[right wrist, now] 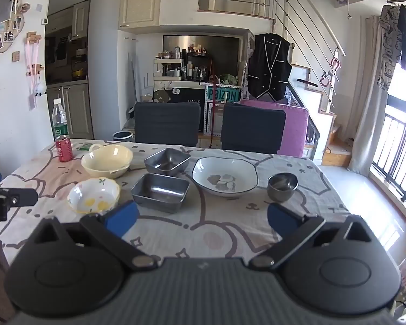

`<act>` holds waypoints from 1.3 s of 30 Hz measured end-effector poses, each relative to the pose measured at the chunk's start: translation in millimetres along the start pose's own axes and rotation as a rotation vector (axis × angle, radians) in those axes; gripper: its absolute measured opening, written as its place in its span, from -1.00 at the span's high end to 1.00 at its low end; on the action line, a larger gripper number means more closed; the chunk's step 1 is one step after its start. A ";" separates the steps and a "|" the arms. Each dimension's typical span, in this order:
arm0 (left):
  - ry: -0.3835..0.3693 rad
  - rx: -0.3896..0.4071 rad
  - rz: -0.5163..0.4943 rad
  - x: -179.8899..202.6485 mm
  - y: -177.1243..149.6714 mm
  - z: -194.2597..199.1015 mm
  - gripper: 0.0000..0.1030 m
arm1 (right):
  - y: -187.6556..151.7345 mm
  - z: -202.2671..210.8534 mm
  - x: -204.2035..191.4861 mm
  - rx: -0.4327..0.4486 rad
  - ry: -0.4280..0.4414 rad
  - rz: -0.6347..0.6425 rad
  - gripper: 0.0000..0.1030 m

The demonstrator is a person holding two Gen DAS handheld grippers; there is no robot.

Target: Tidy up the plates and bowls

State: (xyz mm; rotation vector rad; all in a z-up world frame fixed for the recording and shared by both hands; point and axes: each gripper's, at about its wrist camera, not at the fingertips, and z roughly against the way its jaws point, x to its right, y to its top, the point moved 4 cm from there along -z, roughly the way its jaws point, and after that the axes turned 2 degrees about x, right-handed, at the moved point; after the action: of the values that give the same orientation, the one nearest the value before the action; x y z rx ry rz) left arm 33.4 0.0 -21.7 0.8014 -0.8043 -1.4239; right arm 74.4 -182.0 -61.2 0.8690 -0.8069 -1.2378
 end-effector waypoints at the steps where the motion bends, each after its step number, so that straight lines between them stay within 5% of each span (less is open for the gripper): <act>1: 0.000 0.000 -0.001 0.0 0.0 0.1 -1.00 | -0.1 0.1 -0.1 -0.003 0.000 0.000 -1.00; 39: 0.002 -0.004 -0.005 0.1 -0.3 0.0 -1.00 | -0.9 1.4 -1.4 0.006 0.004 0.002 -1.00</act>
State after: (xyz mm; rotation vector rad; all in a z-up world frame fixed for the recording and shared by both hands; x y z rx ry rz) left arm 33.3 -0.1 -21.9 0.8021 -0.7984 -1.4285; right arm 72.5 -181.0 -61.5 0.8753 -0.8084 -1.2316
